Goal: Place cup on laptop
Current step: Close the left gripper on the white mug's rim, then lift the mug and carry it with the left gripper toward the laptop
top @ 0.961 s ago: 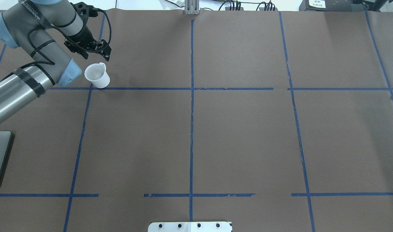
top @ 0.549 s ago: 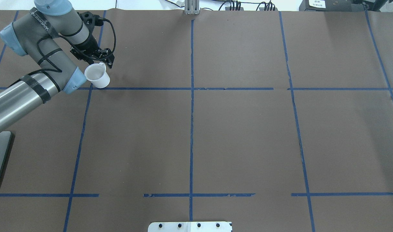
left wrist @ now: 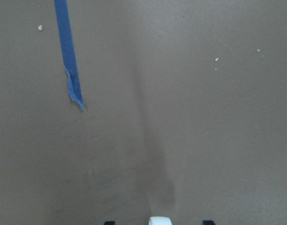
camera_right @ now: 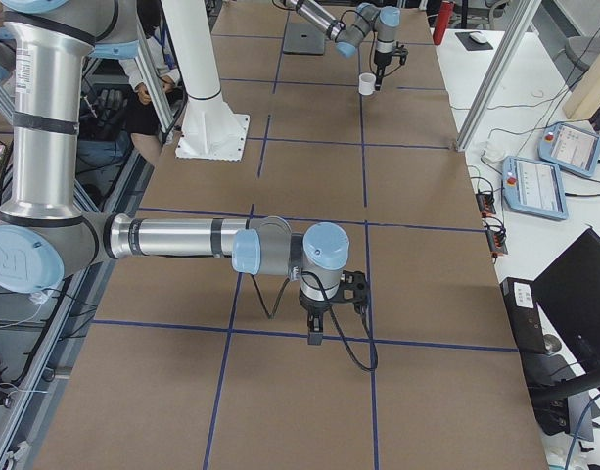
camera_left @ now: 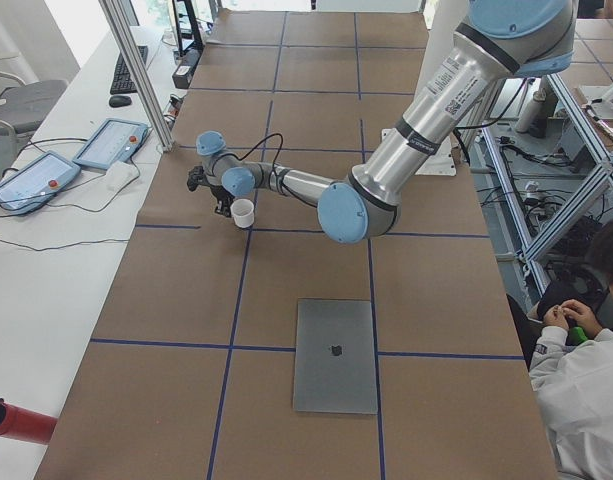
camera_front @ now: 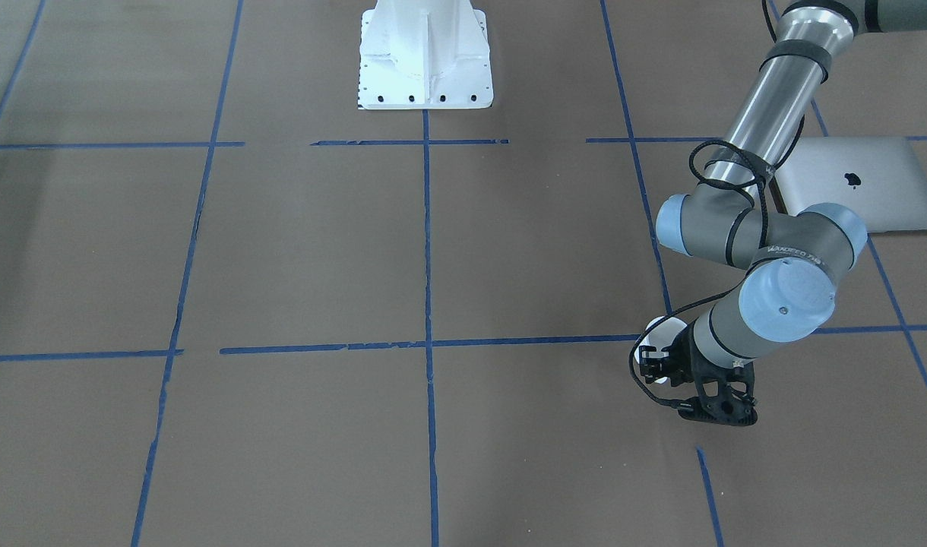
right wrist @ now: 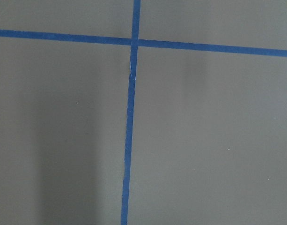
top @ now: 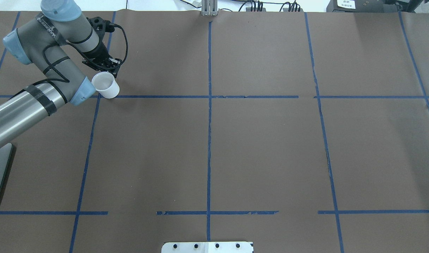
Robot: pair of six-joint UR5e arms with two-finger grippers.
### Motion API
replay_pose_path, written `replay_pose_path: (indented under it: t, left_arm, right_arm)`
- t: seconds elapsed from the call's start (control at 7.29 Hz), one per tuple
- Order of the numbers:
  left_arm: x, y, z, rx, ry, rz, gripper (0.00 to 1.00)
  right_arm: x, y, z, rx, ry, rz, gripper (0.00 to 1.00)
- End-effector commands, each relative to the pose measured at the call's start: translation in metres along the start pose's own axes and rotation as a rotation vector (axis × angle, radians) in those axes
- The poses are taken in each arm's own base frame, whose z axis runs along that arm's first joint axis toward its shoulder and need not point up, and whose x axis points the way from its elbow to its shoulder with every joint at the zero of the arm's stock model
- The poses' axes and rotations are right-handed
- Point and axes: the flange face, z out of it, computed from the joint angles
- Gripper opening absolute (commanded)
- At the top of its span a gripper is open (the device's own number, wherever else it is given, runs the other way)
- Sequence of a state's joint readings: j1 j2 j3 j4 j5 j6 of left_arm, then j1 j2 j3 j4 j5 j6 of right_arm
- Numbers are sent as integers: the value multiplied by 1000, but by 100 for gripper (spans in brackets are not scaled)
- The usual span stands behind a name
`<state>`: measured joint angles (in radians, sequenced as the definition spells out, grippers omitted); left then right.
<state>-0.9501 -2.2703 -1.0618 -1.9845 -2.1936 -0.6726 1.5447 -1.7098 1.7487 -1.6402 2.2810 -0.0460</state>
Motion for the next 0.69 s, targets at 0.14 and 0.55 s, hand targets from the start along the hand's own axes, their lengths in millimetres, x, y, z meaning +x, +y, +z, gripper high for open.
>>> replay_pose_path:
  t: [0.14,0.55]
  left_arm:
    - [-37,2,-55,65,4,-48,0]
    - [-132,169,-96,64,-2,-61,0]
  right_arm:
    - [0,0,0,1,0,-1,100]
    - [0,0,0,0,0,0,100]
